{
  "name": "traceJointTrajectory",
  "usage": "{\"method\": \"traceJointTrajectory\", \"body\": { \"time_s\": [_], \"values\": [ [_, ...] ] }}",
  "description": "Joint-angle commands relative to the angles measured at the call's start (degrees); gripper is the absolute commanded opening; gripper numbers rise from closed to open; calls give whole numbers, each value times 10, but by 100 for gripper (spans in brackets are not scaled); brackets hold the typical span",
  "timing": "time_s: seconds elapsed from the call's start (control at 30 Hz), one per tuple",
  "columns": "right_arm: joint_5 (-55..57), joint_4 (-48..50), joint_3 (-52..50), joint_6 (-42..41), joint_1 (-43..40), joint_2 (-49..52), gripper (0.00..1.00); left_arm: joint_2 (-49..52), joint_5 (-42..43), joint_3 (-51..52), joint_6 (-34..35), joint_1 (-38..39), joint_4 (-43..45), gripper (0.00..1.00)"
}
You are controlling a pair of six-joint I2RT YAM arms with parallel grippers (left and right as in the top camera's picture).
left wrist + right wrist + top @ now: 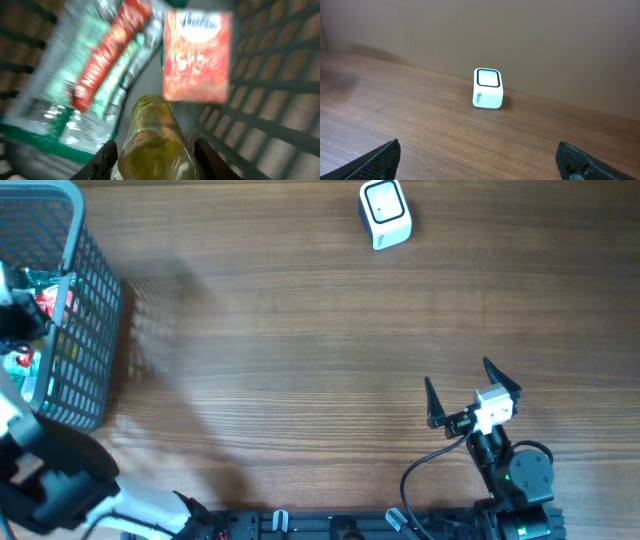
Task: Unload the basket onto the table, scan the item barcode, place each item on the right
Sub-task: 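Grasp the yellow oil bottle with the left gripper and lift it, then carry the oil bottle right and set it upright on the table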
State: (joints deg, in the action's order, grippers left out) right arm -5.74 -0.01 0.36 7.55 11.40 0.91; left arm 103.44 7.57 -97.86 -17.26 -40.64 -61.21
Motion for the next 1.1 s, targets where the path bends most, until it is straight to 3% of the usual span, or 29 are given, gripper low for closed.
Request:
{"method": "traceJointTrajectory", "body": {
  "time_s": [0.0,0.23,0.33,0.47,0.63,0.83,0.93,1.07],
  "values": [
    [3,3,-1,-1,-2,-3,100,-104,7,-56,7,-4,29,35],
    [3,3,-1,-1,-2,-3,100,-282,16,-78,149,16,120,32],
    [3,3,-1,-1,-2,-3,100,-314,20,-78,155,100,106,32],
    [3,3,-1,-1,-2,-3,100,-330,20,-78,214,240,92,31],
    [3,3,-1,-1,-2,-3,100,-285,-22,-78,242,437,61,29],
    [3,3,-1,-1,-2,-3,100,-168,-119,-78,251,640,92,29],
    [3,3,-1,-1,-2,-3,100,-108,-137,-68,251,721,155,28],
    [3,3,-1,-1,-2,-3,99,-40,-137,12,253,809,336,27]
  ]
}}
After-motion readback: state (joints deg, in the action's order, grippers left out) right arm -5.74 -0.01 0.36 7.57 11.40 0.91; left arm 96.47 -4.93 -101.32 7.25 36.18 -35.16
